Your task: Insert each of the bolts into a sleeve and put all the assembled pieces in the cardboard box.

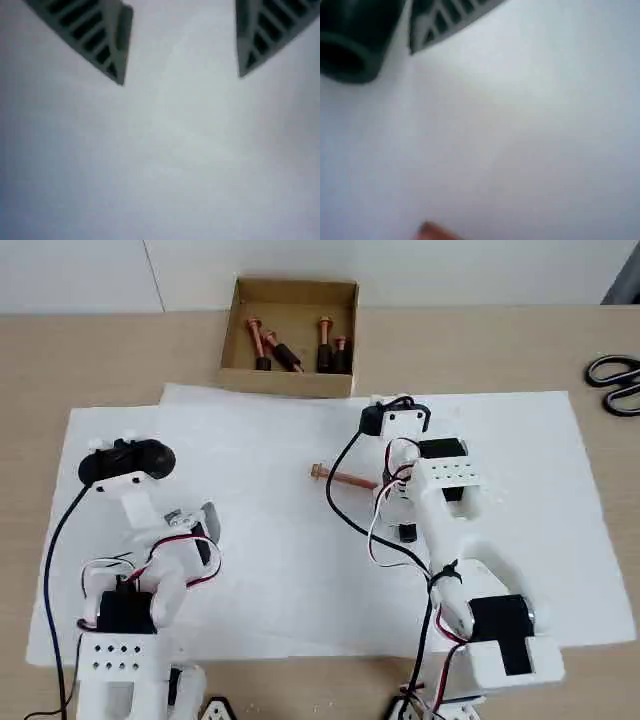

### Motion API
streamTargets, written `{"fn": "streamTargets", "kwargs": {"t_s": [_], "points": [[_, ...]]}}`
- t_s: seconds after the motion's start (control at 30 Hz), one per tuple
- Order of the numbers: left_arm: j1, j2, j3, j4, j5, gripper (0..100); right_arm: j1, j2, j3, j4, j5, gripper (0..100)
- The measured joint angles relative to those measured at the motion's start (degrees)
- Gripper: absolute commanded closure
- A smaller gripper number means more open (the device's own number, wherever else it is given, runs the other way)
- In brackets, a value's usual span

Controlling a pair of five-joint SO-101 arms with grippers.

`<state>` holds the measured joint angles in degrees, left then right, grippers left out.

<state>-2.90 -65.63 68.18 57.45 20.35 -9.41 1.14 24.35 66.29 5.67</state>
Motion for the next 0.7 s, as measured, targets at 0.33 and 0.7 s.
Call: {"fn": "streamTargets", "kwargs": {"t_s": [0.33, 0.7], "points": [[0.0, 0.0, 0.0, 0.0, 0.0, 86, 0.0, 3.9, -0.7, 0.0, 0.1, 84.8], [0.0, 0.0, 0.0, 0.0, 0.0, 86, 0.4, 5.5, -1.7, 0.1, 0.1, 97.8]]}}
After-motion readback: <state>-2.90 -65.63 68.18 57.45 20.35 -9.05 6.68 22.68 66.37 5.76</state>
